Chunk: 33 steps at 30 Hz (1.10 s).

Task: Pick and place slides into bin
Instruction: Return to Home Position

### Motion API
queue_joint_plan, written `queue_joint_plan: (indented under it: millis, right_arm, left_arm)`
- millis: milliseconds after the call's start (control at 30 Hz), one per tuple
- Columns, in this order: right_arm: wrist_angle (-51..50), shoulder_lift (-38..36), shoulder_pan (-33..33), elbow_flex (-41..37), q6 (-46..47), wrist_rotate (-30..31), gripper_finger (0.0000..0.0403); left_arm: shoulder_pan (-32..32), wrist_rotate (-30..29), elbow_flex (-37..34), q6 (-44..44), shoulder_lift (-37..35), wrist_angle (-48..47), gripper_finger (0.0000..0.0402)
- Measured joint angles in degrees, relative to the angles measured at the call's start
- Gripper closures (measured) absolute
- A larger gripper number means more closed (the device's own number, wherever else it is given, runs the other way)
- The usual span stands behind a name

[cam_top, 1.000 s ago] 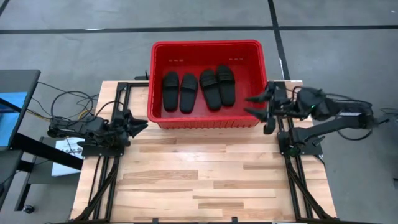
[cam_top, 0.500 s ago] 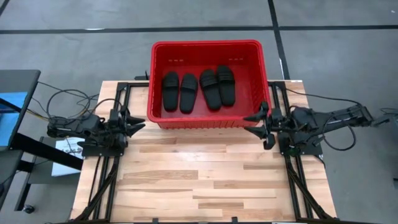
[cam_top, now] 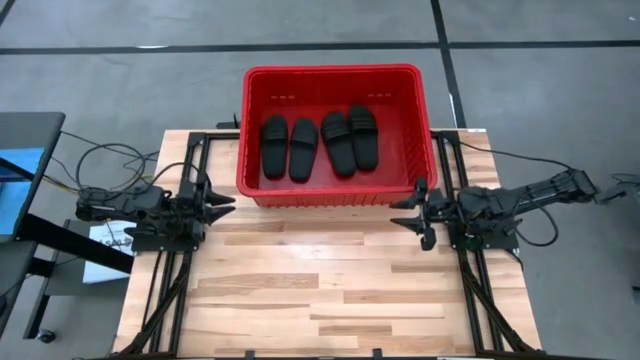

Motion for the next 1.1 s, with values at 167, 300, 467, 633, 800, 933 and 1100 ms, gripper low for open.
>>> queue_joint_plan:
  millis: [167,300,467,633,800,933,1100]
  right_arm:
    - [0.43,0.02,-0.18,-1.59,-0.78,0.01,0.0228]
    - [1.32,0.61,-0.18,-2.26,-1.85,0.19,0.0228]
    - [6.39,0.59,-0.14,-4.75,-3.06,0.3,0.0228]
    - [7.09,0.59,0.84,-5.15,-3.02,0.42,0.0228]
    - [8.78,0.8,4.04,-5.5,-5.3,0.24,0.0228]
    - [13.96,0.85,6.33,-5.25,-10.69,-0.46,0.0228]
    - [10.48,0.11,9.33,-3.16,-12.03,-0.15,0.0228]
  left_arm:
    - [-0.18,2.94,-0.03,-0.22,0.02,-1.54,0.0299]
    - [-1.25,4.69,-0.05,-0.55,0.0,-1.64,0.0299]
    - [-3.44,4.96,-0.07,-1.56,0.02,-3.21,0.0299]
    - [-6.53,4.02,-0.07,-3.42,0.02,-3.35,0.0299]
    - [-10.28,-1.38,-0.16,-3.77,0.17,-1.22,0.0299]
    - [-13.11,-1.47,-0.16,0.55,0.15,5.53,0.0299]
    - [-16.6,-1.14,-0.16,2.86,0.58,7.53,0.0299]
